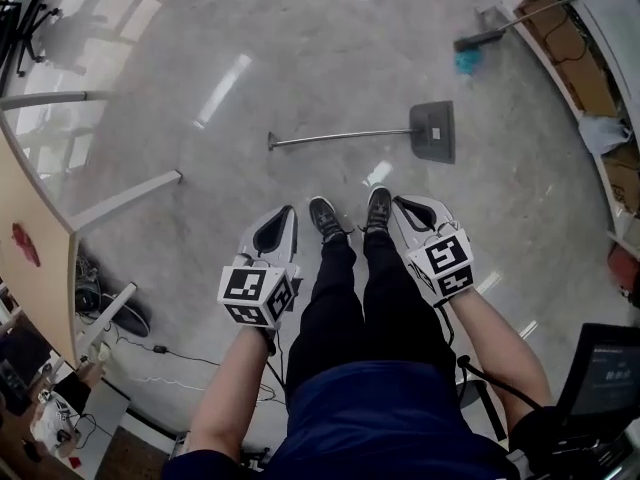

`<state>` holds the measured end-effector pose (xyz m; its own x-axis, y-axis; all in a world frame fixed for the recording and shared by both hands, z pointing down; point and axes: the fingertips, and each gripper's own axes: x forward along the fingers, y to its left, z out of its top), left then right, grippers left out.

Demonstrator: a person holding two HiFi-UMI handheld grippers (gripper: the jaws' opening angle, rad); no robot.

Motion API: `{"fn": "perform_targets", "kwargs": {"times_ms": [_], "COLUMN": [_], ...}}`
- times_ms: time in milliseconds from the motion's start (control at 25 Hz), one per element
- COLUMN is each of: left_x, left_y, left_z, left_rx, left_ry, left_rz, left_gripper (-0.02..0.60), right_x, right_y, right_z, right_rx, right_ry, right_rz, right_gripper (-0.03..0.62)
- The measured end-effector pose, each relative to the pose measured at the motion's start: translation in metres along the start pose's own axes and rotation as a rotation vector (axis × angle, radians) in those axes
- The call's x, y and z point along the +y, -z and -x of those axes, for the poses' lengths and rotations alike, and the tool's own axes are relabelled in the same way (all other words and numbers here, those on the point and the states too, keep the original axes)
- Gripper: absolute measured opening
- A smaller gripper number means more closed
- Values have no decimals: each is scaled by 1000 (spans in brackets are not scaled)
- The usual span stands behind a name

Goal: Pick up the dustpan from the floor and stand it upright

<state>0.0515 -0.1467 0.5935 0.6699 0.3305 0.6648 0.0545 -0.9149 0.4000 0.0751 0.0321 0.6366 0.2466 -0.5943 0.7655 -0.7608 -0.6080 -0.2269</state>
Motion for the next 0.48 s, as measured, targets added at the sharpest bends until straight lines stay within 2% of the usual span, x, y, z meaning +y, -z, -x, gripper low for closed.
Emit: {"fn": "perform_targets", "kwargs": {"times_ms": [160, 360, 480], "left_x": [3, 16, 28], "left_y": [15, 44, 58], "left_z": [-31, -66, -88], "left_rx": [-5, 15, 25], "left_ry": [-20, -27, -27], "left_rz": [8, -25, -66], "left_gripper": [3, 3, 3], "right_x": [-28, -49, -63], "right_y": [12, 24, 36], "right_z": [-39, -80, -103], "right_rx": [20, 39, 49], "right_ry": [-46, -65, -67], "right_rz": [47, 113, 118], "right_gripper": [39, 55, 77]}}
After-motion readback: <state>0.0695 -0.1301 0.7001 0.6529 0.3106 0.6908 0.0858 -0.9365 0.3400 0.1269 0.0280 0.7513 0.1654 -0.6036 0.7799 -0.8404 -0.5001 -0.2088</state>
